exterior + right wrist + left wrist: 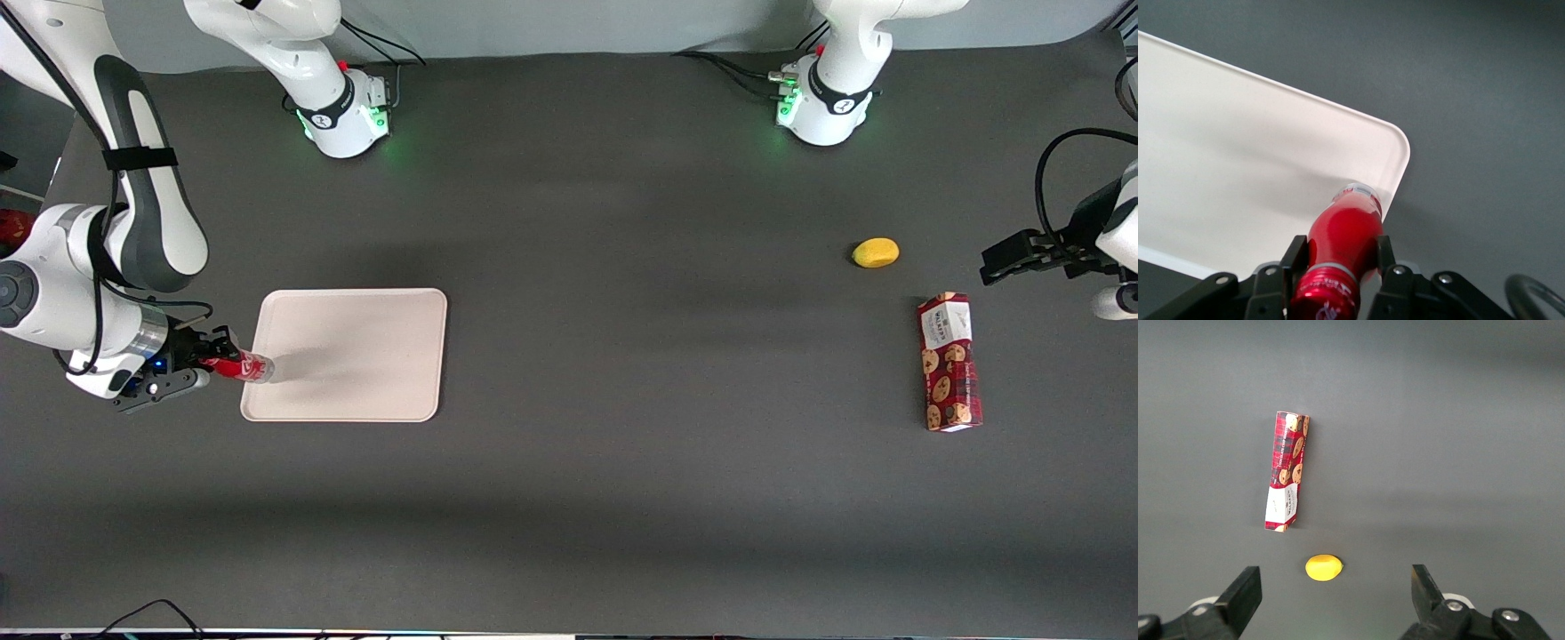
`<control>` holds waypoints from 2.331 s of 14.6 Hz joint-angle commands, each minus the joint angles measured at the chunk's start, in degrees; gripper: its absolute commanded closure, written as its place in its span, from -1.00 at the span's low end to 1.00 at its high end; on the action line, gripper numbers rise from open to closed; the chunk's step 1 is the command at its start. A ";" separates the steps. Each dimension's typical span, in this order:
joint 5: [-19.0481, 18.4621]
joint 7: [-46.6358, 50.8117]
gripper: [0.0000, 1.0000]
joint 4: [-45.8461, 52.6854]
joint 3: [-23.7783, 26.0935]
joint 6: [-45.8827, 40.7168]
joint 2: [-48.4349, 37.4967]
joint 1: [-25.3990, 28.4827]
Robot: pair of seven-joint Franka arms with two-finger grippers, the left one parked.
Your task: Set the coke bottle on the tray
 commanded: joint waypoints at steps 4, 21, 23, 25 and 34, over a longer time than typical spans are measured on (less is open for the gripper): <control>0.05 -1.30 1.00 -5.82 0.52 6.53 -1.61 -0.95; -0.65 0.54 -1.00 13.83 2.02 -12.51 -0.73 0.37; -0.65 1.07 -1.00 21.30 2.02 -17.87 -0.20 0.55; -0.04 1.07 -1.00 28.16 2.02 -20.44 1.20 0.55; 3.30 24.45 -1.00 25.34 4.74 -31.53 -8.78 0.46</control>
